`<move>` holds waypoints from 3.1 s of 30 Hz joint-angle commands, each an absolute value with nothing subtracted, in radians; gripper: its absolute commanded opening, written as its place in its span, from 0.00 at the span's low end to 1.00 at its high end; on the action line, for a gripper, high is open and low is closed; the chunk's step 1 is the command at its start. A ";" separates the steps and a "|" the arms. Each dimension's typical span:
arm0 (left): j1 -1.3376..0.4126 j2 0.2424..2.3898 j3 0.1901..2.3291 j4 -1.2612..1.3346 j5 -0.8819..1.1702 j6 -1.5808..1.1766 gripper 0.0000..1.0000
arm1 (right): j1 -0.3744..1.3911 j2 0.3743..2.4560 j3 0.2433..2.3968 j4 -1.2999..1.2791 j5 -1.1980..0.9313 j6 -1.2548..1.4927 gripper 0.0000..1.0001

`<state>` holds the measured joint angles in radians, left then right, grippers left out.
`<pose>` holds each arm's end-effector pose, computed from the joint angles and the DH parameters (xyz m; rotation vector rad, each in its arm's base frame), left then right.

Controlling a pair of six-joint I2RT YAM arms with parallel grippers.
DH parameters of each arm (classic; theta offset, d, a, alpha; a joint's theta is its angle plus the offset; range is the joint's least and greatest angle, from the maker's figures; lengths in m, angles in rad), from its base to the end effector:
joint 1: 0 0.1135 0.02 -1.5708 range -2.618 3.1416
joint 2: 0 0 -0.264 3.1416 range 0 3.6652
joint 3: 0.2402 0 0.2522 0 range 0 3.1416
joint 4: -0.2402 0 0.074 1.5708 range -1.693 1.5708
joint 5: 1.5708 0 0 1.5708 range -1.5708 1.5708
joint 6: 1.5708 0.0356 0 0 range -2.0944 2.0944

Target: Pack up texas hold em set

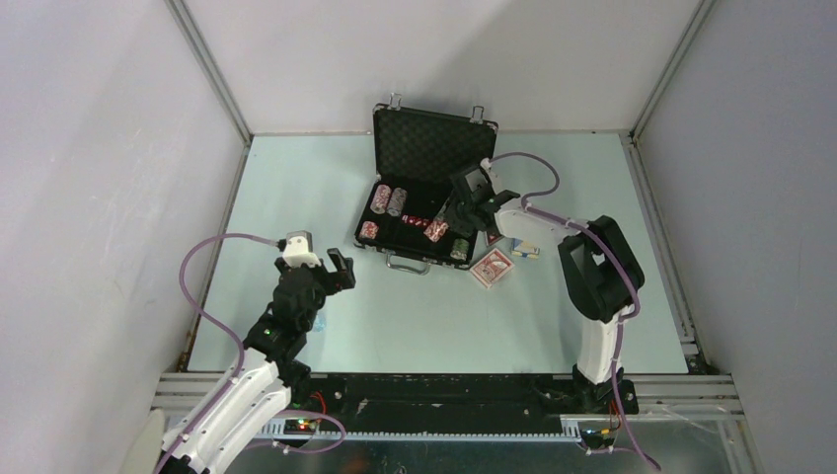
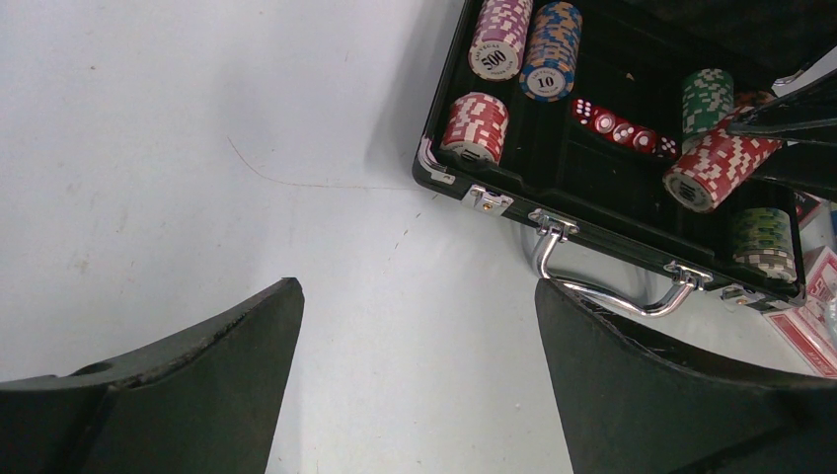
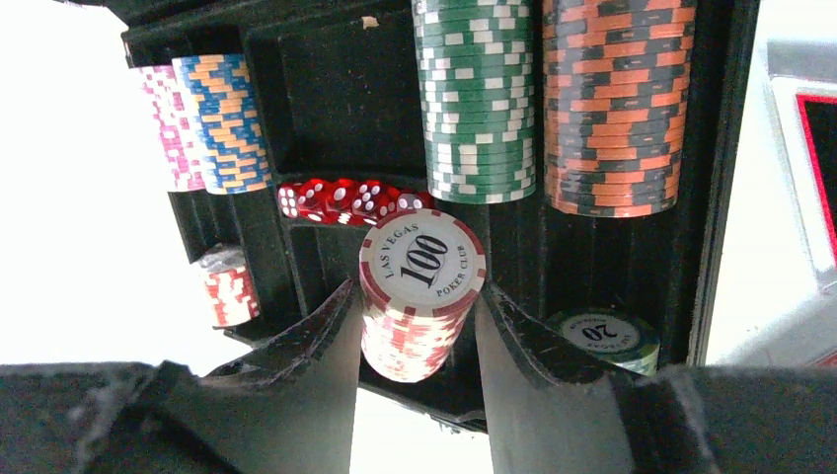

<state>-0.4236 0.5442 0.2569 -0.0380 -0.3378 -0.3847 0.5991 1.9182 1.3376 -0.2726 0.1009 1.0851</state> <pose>0.1398 -0.0501 0.2039 -0.1925 1.8739 -0.2348 0.3485 0.2336 0.1951 0.6531 2.4361 0.6207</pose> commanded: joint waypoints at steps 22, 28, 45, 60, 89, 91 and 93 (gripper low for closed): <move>-0.427 0.538 0.259 -0.024 -0.370 -0.386 0.95 | 0.574 1.841 1.338 -0.277 -0.128 0.669 0.84; -0.426 0.534 0.259 -0.026 -0.372 -0.385 0.96 | 0.596 1.683 1.270 -0.361 0.072 0.596 0.99; -0.426 0.538 0.259 -0.021 -0.363 -0.381 0.96 | 0.367 1.462 0.974 -0.426 0.271 0.620 0.99; -0.426 0.503 0.245 -0.013 -0.338 -0.371 0.97 | 0.331 1.780 1.214 -0.457 0.298 0.425 0.91; -0.426 0.495 0.243 -0.014 -0.342 -0.376 0.97 | 0.328 1.681 1.261 -0.487 0.268 0.542 0.57; -0.427 0.497 0.243 -0.014 -0.342 -0.375 0.97 | 0.345 1.628 1.251 -0.459 0.235 0.604 0.56; -0.426 0.498 0.245 -0.014 -0.344 -0.376 0.97 | 0.362 1.585 1.238 -0.420 0.198 0.687 0.56</move>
